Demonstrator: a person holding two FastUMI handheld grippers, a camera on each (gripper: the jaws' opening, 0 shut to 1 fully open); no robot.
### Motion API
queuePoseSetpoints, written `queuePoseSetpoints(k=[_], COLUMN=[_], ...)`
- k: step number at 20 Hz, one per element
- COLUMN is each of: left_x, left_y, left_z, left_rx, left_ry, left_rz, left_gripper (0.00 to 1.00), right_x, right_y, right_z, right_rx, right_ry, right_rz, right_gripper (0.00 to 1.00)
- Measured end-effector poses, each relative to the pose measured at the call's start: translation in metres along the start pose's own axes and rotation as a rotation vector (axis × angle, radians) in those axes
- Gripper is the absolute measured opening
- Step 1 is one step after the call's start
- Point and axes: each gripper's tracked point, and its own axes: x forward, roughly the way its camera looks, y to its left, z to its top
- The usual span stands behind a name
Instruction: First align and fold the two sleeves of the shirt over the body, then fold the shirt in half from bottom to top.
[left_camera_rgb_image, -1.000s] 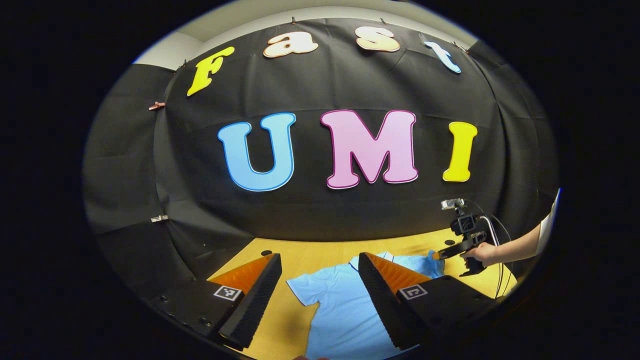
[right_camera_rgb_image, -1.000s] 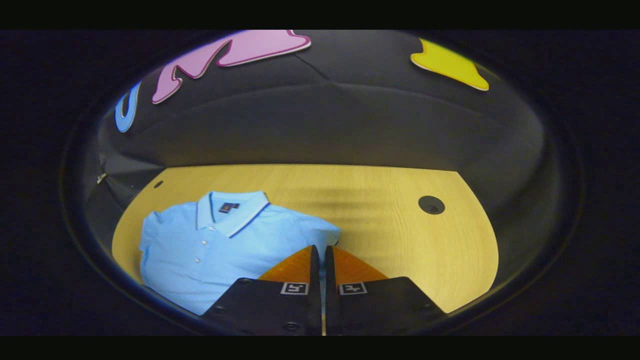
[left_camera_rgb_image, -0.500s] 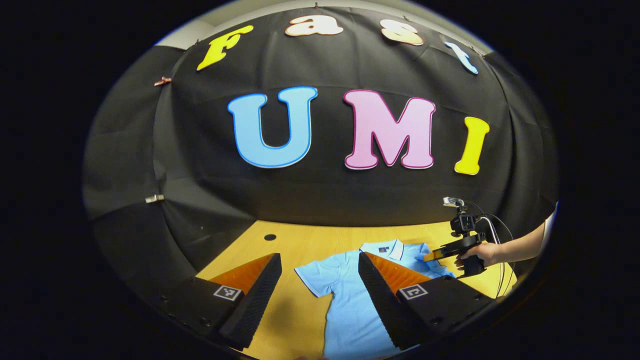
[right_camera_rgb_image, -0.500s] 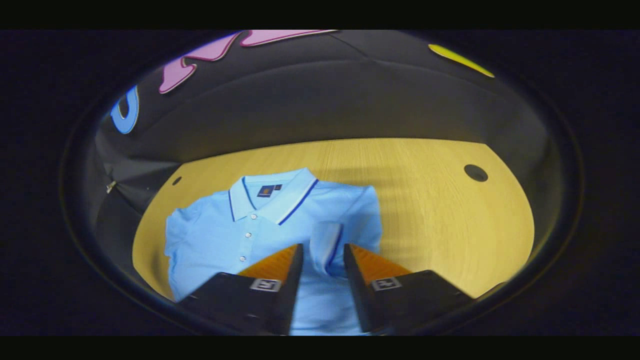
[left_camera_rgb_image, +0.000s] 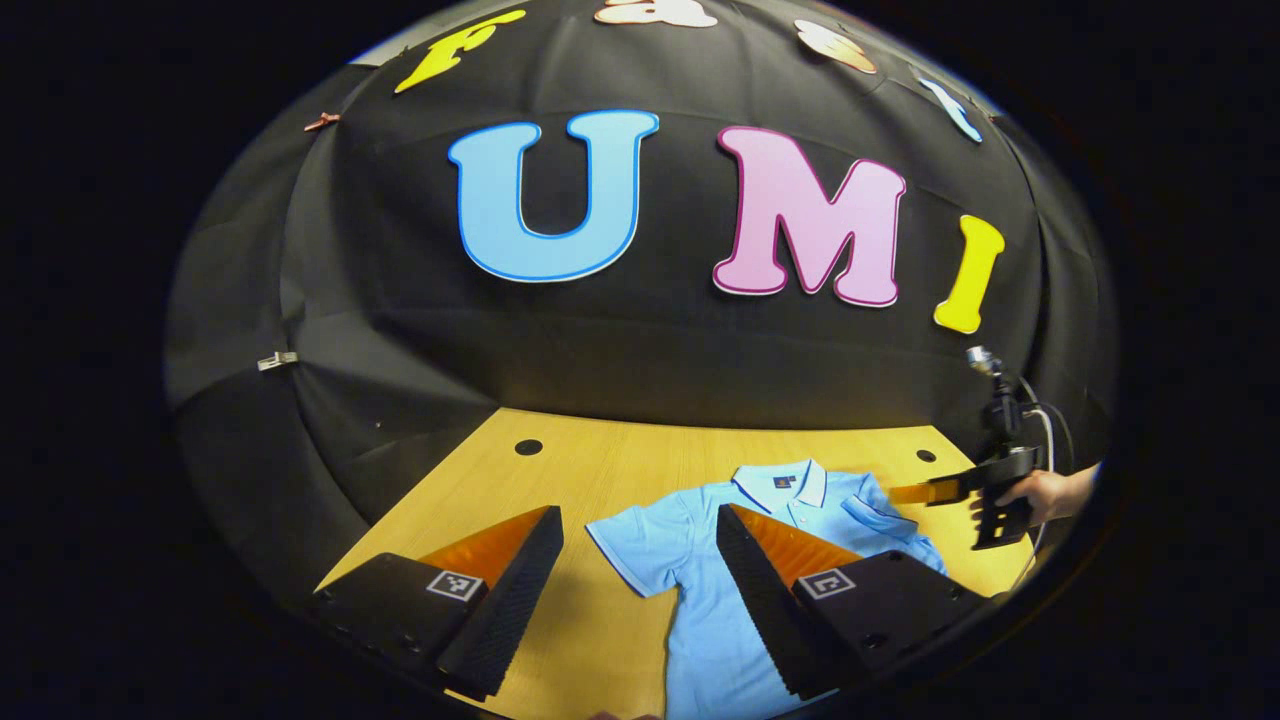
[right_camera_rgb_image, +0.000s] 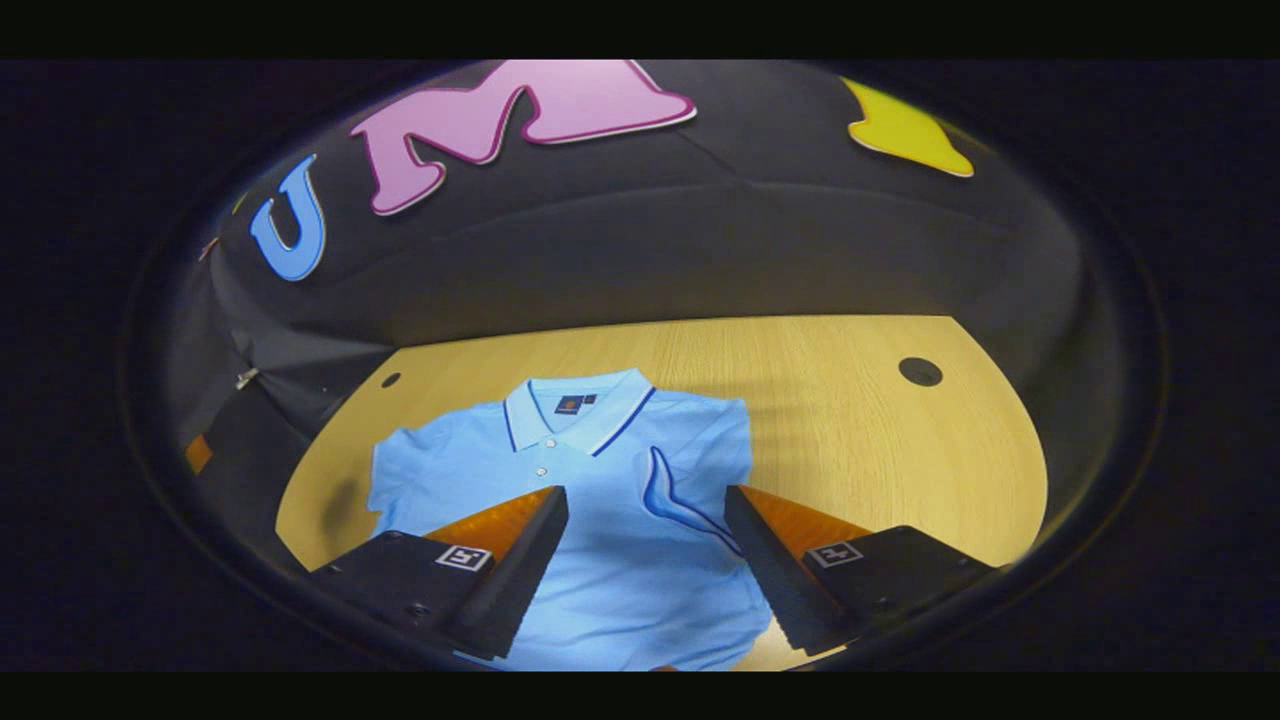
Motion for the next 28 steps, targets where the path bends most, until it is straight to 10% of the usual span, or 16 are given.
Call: queuePoseSetpoints(k=[11,19,22,26,28], left_x=[0.193,0.218,0.23,0.228,0.228], left_y=[0.023,0.024,0.014,-0.013,-0.017], left_z=[-0.091,-0.162,-0.166,-0.158,-0.159], left_rx=[0.041,-0.008,0.015,-0.005,-0.006], left_ry=[0.293,0.508,0.484,0.461,0.47], left_rz=[0.03,0.016,-0.032,0.005,-0.025], left_gripper=[0.99,0.98,0.85,0.12,0.07], right_x=[-0.153,-0.196,-0.192,-0.184,-0.18], right_y=[-0.085,-0.123,-0.115,-0.114,-0.119], right_z=[-0.034,-0.067,-0.065,-0.062,-0.063], right_rx=[0.094,0.175,0.193,0.19,0.18], right_ry=[-0.061,-0.022,-0.018,-0.028,-0.031], right_rz=[-0.11,-0.187,-0.168,-0.141,-0.139], right_gripper=[0.98,0.98,0.98,0.98,0.98])
